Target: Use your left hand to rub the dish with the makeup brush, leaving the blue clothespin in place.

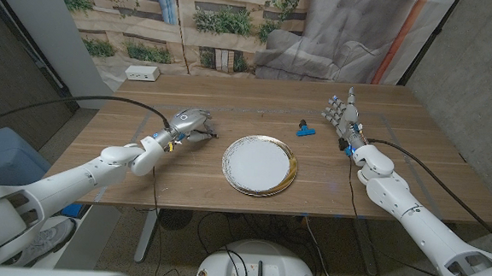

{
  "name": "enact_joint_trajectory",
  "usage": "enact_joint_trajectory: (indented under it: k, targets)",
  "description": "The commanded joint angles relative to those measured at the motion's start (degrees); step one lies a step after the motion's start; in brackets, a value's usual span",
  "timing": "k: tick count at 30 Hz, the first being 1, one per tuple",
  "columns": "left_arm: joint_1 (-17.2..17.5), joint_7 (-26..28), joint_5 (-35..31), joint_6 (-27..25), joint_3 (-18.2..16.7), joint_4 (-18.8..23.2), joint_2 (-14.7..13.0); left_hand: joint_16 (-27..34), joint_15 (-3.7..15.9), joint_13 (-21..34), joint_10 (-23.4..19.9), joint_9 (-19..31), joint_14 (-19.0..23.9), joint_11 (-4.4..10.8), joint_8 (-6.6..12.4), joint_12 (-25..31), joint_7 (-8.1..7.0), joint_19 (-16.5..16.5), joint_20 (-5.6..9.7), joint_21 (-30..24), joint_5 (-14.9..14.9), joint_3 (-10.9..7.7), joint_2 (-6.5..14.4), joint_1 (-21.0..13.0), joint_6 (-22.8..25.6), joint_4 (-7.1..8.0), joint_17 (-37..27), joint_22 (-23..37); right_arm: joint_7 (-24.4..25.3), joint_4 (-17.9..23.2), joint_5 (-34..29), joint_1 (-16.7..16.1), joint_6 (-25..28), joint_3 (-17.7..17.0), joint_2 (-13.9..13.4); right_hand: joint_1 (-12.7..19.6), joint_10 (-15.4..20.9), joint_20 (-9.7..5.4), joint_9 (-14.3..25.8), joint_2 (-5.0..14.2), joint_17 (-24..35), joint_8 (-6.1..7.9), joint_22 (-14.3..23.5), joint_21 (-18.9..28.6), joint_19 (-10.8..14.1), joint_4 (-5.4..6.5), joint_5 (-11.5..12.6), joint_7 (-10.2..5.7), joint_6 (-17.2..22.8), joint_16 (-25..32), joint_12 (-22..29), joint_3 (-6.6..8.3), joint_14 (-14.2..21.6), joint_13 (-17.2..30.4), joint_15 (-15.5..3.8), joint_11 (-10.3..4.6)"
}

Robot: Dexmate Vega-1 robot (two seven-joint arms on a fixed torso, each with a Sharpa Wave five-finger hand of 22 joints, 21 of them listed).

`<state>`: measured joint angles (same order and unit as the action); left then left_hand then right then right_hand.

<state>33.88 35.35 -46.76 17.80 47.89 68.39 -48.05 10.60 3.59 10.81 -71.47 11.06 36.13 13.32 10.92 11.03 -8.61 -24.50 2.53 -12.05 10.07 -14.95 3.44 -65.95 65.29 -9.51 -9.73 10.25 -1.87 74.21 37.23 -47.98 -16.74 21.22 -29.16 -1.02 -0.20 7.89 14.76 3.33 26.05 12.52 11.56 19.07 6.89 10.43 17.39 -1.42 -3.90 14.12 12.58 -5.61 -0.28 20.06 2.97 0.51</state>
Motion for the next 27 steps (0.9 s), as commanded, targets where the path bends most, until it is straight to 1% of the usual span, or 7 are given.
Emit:
enact_joint_trajectory:
  k: [1,2,4,7,13,20,27]
  targets:
    - [-0.15,-2.41,-0.61,-1.52,0.31,1.79,-0.99,0.03,9.2,0.2,1.5,0.14,0.6,-0.25,-0.22,-0.11,0.01,0.73,1.23,0.23,0.56,0.49,0.86,0.55,-1.27,0.17,-0.29,0.14,0.0,-0.01,-0.01,0.0,-0.01,0.0,0.01,-0.23,-0.28,0.28,0.1,6.1,-0.01,0.28,0.33,0.37,-0.13,0.43,0.2,0.03,-0.52,0.12,0.39,-0.19,-0.24,0.2,0.26,0.13]
    - [-0.12,-2.84,-0.57,-1.71,0.25,2.06,-1.1,-0.05,9.04,0.2,2.52,0.16,0.4,-0.28,-0.4,-0.31,-0.12,1.15,0.96,0.37,0.57,0.66,0.94,1.0,-2.17,0.33,-0.28,0.14,0.01,-0.01,-0.01,0.0,-0.01,0.0,0.01,-0.22,-0.29,0.28,0.1,6.1,-0.01,0.27,0.33,0.38,-0.12,0.43,0.2,-0.01,-0.53,0.12,0.39,-0.19,-0.24,0.2,0.35,0.11]
    - [-0.13,-2.88,-0.82,-1.78,0.2,2.32,-1.26,-0.19,8.84,0.22,3.13,0.19,0.14,-0.27,-0.46,-0.39,-0.13,1.6,0.65,0.51,0.58,0.7,1.04,1.36,-2.72,0.44,-0.23,0.14,0.01,-0.01,-0.01,0.0,-0.01,0.01,0.01,-0.23,-0.3,0.28,0.1,6.1,-0.01,0.29,0.33,0.39,-0.1,0.43,0.19,0.03,-0.5,0.12,0.39,-0.19,-0.23,0.2,0.34,0.23]
    - [-0.16,-3.25,-1.39,-1.68,0.25,2.97,-1.68,-0.4,8.77,0.24,4.39,0.21,-0.48,-0.25,-0.72,-0.54,-0.92,2.39,0.4,0.73,0.63,0.77,1.07,1.79,-4.26,0.46,-0.17,0.13,0.0,-0.01,-0.01,0.0,0.0,0.01,0.02,-0.23,-0.24,0.29,0.1,6.1,-0.01,0.27,0.33,0.38,-0.12,0.43,0.19,0.02,-0.53,0.11,0.41,-0.19,-0.28,0.21,0.34,0.19]
    - [0.18,-3.42,-2.19,-1.7,0.03,4.2,-2.36,-0.52,8.61,0.26,7.42,0.18,-1.84,-0.3,-0.77,-0.77,-1.69,3.22,0.14,0.81,0.66,1.44,0.36,3.04,-6.65,0.43,-0.17,0.1,0.03,0.05,0.0,-0.01,0.03,0.0,-0.01,-0.23,-0.29,0.29,0.09,6.1,-0.01,0.22,0.33,0.39,-0.09,0.43,0.19,0.0,-0.65,0.09,0.39,-0.19,-0.32,0.21,0.39,0.14]
    - [1.02,-4.22,-2.03,-2.33,-0.79,5.72,-2.95,-0.49,8.59,0.26,10.79,-0.1,-3.5,-0.33,-0.87,-0.76,-2.53,4.07,0.09,0.84,0.81,2.32,-1.3,3.94,-9.32,0.07,-0.18,0.05,0.04,0.07,0.0,-0.01,0.05,-0.01,-0.02,-0.22,-0.27,0.29,0.09,6.1,-0.01,0.29,0.33,0.38,-0.12,0.43,0.19,0.06,-0.49,0.09,0.39,-0.19,-0.3,0.2,0.42,0.2]
    - [1.62,-5.28,-1.89,-2.87,-1.63,6.94,-3.64,-0.39,8.29,0.11,16.92,-0.42,-5.61,-0.37,-0.93,-0.91,-2.8,5.24,0.18,0.82,1.02,3.35,-3.0,5.4,-13.92,0.29,-0.21,0.03,0.0,-0.01,0.0,0.02,0.01,0.0,0.01,-0.22,-0.32,0.31,0.09,6.1,-0.01,0.28,0.33,0.38,-0.11,0.43,0.19,0.02,-0.51,0.1,0.38,-0.19,-0.29,0.2,0.31,0.11]
